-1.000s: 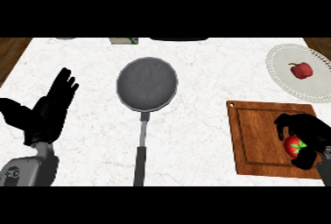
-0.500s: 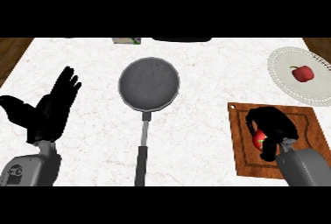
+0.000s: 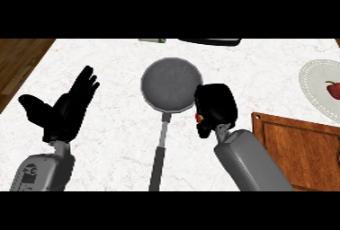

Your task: Pick the tomato from the cutting board and place it in the pan

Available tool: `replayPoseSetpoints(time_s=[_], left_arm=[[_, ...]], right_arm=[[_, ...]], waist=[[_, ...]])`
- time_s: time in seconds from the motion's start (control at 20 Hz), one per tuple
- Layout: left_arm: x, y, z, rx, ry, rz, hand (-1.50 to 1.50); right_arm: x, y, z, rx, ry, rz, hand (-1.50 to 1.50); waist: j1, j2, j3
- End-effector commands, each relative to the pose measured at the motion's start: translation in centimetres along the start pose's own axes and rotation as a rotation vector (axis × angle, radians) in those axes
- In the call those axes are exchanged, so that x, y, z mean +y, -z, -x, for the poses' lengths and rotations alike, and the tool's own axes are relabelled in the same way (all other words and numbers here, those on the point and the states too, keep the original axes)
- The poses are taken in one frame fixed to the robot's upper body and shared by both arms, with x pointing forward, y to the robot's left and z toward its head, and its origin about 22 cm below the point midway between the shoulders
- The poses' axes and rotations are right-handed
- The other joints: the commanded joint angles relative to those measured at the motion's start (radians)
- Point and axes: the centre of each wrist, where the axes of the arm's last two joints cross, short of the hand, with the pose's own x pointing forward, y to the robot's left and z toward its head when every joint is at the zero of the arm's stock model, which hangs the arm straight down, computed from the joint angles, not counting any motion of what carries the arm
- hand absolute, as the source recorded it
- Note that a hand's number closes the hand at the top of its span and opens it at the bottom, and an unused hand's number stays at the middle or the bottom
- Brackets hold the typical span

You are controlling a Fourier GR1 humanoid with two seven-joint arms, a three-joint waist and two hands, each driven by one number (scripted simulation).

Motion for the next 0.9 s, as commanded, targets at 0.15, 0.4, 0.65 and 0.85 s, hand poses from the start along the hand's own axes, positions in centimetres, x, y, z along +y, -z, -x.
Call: replayPoseSetpoints(time_s=[0.15,0.4,0.65,0.85], left_arm=[[-1.2,0.7,-0.5,-0.002,0.006,0.055,0.00],[-2.1,1.2,-0.2,-0.010,0.011,0.071,0.00],[-2.3,1.9,-1.1,-0.022,0.010,0.065,0.00],[-2.7,2.0,-1.0,-0.013,0.004,0.034,0.00]], right_arm=[[-6.8,-0.8,-8.3,0.118,-0.078,0.365,1.50],[-9.7,-0.9,-11.6,0.220,-0.066,0.411,1.50],[-11.9,0.0,-13.3,0.315,0.001,0.462,1.50],[-12.3,0.7,-14.2,0.365,0.031,0.491,1.50]], waist=[[0.047,0.002,0.002],[0.062,0.019,0.002],[0.051,0.023,0.003],[0.021,0.020,0.005]])
